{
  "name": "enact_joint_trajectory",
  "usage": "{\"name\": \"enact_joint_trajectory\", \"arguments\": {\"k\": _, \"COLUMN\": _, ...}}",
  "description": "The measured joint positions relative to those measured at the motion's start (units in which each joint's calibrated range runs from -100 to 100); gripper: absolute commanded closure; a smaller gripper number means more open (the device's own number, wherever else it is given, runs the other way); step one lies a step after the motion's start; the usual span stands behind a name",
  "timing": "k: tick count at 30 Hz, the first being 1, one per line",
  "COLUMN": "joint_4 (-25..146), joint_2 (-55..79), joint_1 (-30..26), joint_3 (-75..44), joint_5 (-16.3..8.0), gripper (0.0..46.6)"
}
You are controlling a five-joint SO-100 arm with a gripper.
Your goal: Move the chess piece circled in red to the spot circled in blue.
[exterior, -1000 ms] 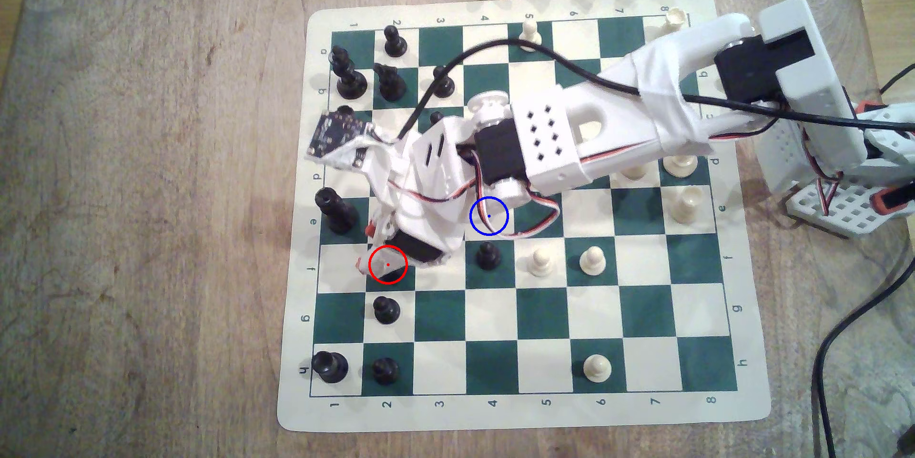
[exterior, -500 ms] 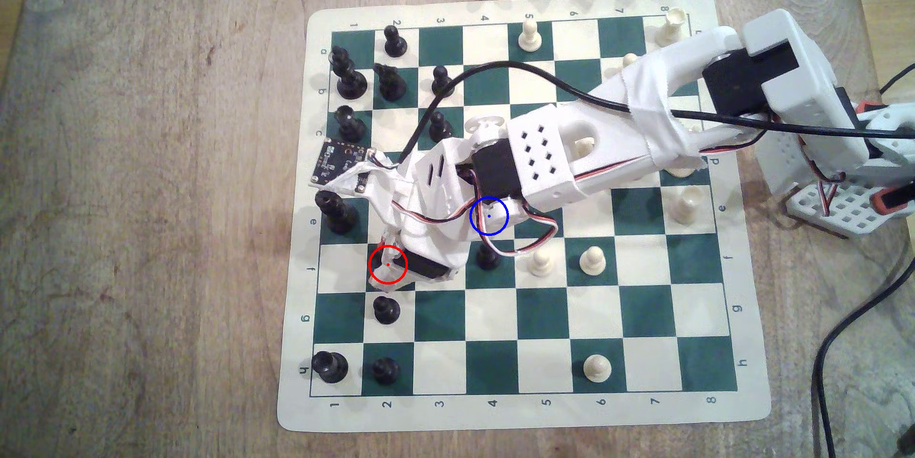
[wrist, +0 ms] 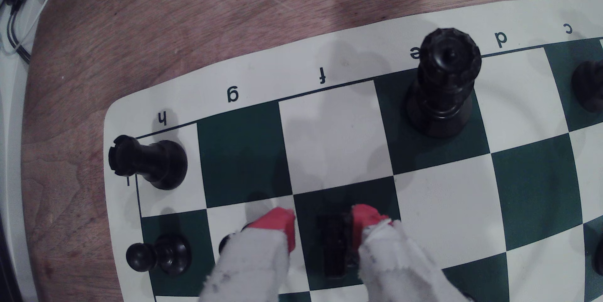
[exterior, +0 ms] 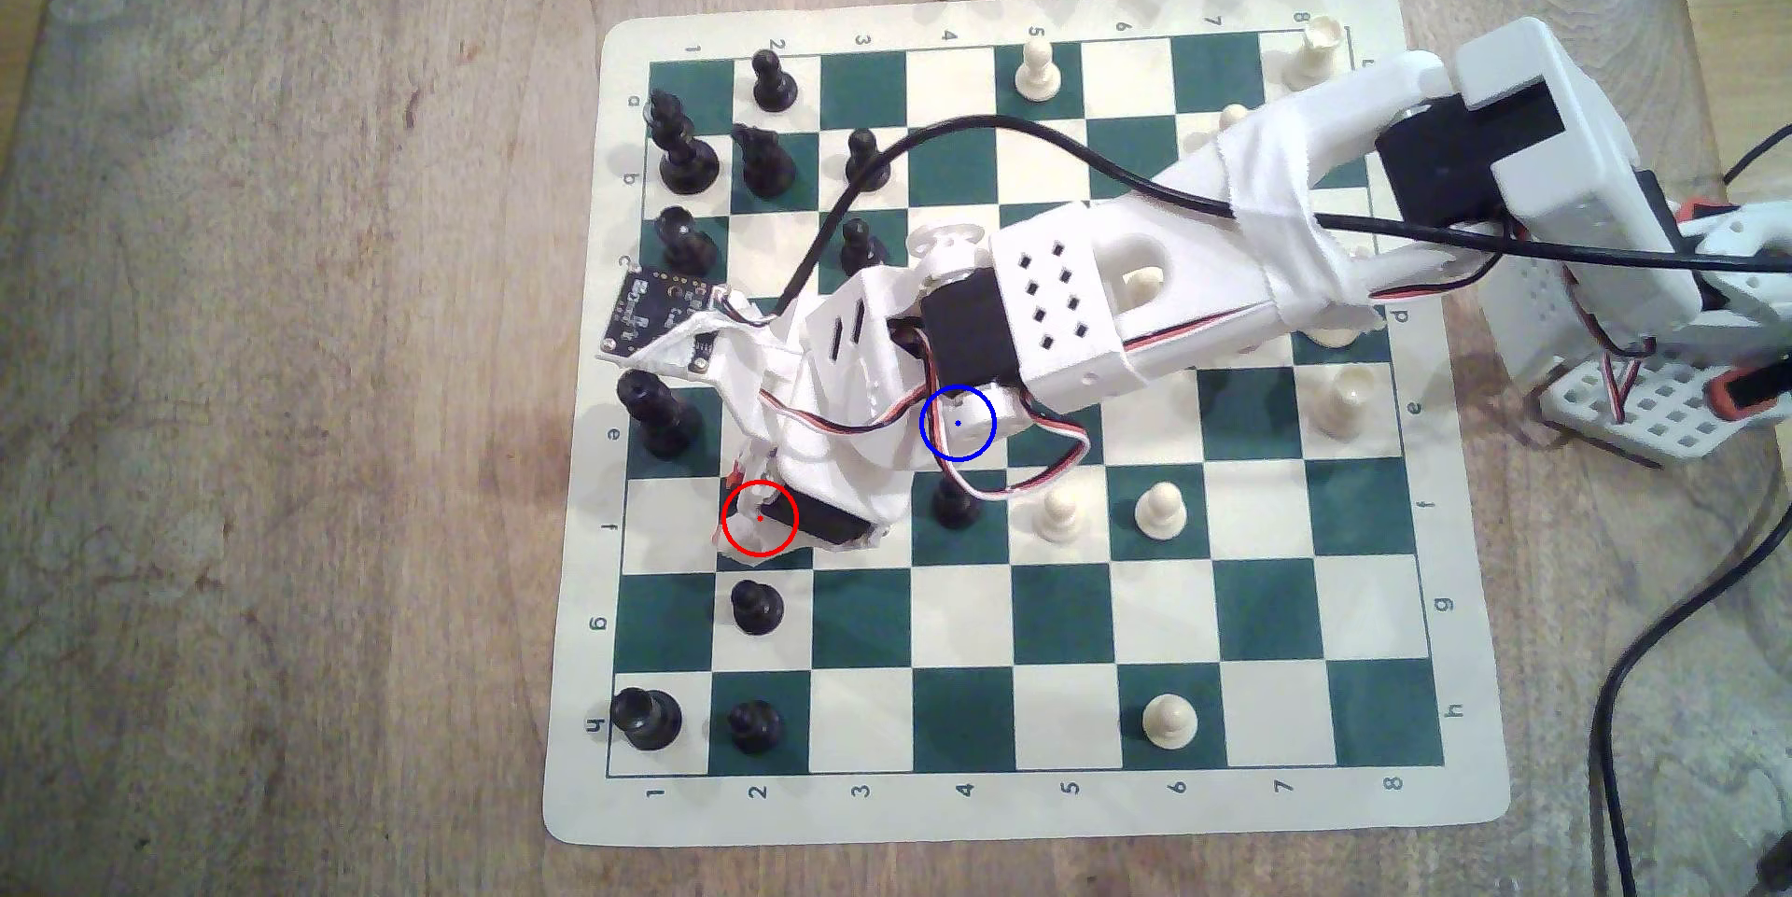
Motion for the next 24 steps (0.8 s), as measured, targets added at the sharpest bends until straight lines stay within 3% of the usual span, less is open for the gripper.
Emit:
{"name": "enact_joint_trajectory", "arguments": {"k": 4, "joint_4": 0.0, "joint_2": 0.84, "joint_1": 0.0, "joint_3": 0.0, "joint_5": 0.0, "gripper": 46.4}}
{"name": "enact_joint_trajectory", "arguments": {"k": 24, "joint_4": -0.08, "joint_2": -3.94, "joint_1": 1.92, "joint_3": 0.9, "joint_5": 0.2, "gripper": 46.4}}
